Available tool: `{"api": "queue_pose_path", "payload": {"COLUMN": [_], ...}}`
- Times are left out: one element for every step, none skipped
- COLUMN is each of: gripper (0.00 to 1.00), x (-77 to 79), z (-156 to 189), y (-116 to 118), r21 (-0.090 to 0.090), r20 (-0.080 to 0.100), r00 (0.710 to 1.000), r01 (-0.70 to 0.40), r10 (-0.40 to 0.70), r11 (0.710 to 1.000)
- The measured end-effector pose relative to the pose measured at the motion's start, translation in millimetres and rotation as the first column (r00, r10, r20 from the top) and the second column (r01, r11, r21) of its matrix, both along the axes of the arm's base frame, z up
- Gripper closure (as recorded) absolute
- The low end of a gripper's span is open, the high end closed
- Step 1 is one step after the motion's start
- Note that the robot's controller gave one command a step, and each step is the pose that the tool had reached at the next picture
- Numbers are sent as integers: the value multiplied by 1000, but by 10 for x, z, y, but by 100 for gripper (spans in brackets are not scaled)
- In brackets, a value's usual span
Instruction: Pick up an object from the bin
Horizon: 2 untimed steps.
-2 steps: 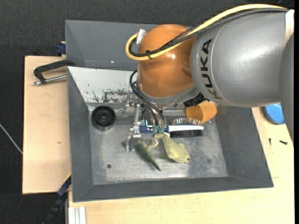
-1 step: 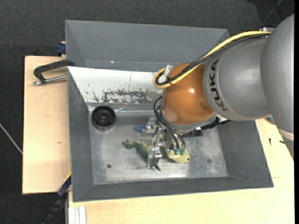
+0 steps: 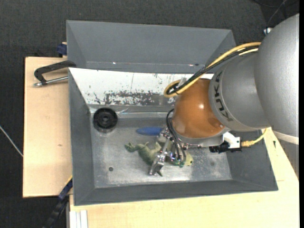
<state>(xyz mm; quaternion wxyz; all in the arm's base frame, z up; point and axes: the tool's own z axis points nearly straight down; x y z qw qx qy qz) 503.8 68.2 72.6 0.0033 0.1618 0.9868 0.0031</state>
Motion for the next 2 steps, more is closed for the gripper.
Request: {"api": "queue_pose_path", "payload": {"gripper": [100,100], "x": [11,339], "z": [16,386], "y": [-12,-409], "r21": [-1,-9], "r20": [3,1], "r00": [1000,929], "r01": [2,-371], "r10": [-2,371], "r11": [1000,929]}}
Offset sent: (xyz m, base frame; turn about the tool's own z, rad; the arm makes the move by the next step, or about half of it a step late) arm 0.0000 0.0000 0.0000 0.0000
